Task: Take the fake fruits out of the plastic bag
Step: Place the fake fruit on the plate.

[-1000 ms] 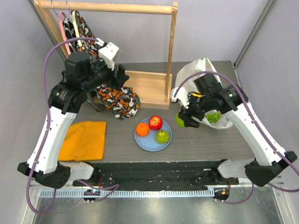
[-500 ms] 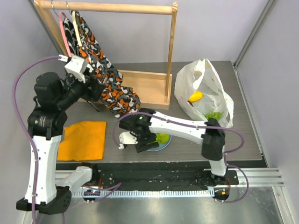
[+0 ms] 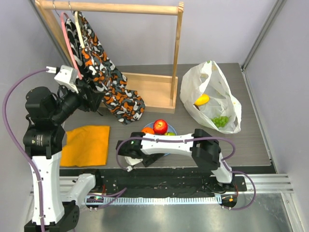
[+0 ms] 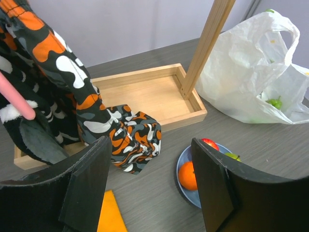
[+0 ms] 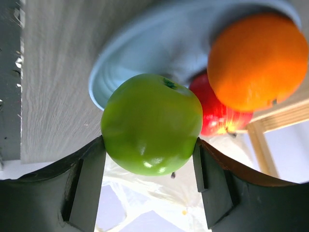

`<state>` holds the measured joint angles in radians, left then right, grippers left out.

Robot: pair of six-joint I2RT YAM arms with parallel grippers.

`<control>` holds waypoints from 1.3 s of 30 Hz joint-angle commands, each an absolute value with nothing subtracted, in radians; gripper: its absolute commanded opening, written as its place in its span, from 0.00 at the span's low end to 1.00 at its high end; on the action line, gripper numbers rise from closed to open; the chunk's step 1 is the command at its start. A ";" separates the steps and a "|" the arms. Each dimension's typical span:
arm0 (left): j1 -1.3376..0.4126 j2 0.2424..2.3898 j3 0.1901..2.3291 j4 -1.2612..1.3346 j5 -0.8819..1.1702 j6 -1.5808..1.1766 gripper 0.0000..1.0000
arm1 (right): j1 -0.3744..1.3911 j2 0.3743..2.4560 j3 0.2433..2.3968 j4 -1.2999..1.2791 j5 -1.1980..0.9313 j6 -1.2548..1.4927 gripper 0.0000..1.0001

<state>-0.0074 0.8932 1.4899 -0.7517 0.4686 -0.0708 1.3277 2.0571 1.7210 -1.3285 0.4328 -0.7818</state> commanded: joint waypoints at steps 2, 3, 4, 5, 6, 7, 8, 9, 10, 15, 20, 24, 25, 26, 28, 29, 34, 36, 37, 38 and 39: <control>0.031 0.890 1.483 -0.707 0.511 -0.107 0.71 | 1.356 2.074 1.720 -1.508 0.502 -0.865 0.49; 0.034 0.888 1.482 -0.706 0.515 -0.109 0.71 | 1.358 2.075 1.710 -1.509 0.514 -0.883 0.51; 0.035 0.891 1.482 -0.703 0.520 -0.115 0.71 | 1.364 2.077 1.707 -1.509 0.515 -0.891 0.52; 0.037 0.890 1.479 -0.700 0.525 -0.118 0.71 | 1.373 2.082 1.704 -1.509 0.517 -0.899 0.54; 0.040 0.891 1.477 -0.696 0.526 -0.121 0.71 | 1.376 2.089 1.703 -1.509 0.526 -0.905 0.60; 0.043 0.890 1.477 -0.692 0.531 -0.129 0.71 | 1.379 2.095 1.704 -1.509 0.531 -0.908 0.63; 0.048 0.888 1.476 -0.689 0.534 -0.132 0.71 | 1.384 2.106 1.707 -1.509 0.535 -0.911 0.65; 0.051 0.888 1.476 -0.686 0.538 -0.135 0.71 | 1.385 2.111 1.713 -1.508 0.546 -0.917 0.71; 0.054 0.887 1.474 -0.684 0.540 -0.141 0.71 | 1.387 2.114 1.720 -1.509 0.546 -0.922 0.75; 0.064 0.876 1.463 -0.680 0.548 -0.149 0.71 | 1.394 2.111 1.723 -1.509 0.551 -0.946 1.00; 0.066 0.880 1.460 -0.669 0.557 -0.158 0.71 | 1.396 2.091 1.723 -1.509 0.558 -0.968 1.00; 0.066 0.900 1.473 -0.650 0.569 -0.173 0.71 | 1.394 2.056 1.801 -1.508 0.569 -0.980 1.00; 0.064 0.913 1.483 -0.647 0.572 -0.175 0.71 | 1.396 2.034 1.822 -1.508 0.572 -0.982 1.00; 0.066 0.920 1.489 -0.643 0.577 -0.178 0.71 | 1.396 2.022 1.845 -1.506 0.569 -0.986 1.00; 0.066 0.939 1.508 -0.627 0.584 -0.192 0.71 | 1.390 1.982 1.911 -1.508 0.552 -0.999 1.00; 0.066 0.960 1.534 -0.621 0.592 -0.196 0.70 | 1.388 1.941 1.928 -1.506 0.549 -0.997 1.00; 0.055 1.026 1.606 -0.560 0.614 -0.244 0.69 | 1.350 1.748 1.979 -1.487 0.457 -0.965 1.00; 0.035 1.069 1.644 -0.540 0.601 -0.238 0.69 | 1.316 1.628 1.976 -1.483 0.376 -0.918 1.00; 0.009 1.086 1.660 -0.540 0.594 -0.233 0.68 | 1.289 1.587 1.961 -1.458 0.362 -0.898 1.00; -0.027 1.121 1.684 -0.541 0.591 -0.226 0.68 | 1.228 1.506 1.926 -1.457 0.351 -0.876 1.00; -0.049 1.140 1.695 -0.543 0.578 -0.213 0.68 | 1.179 1.465 1.908 -1.456 0.316 -0.846 1.00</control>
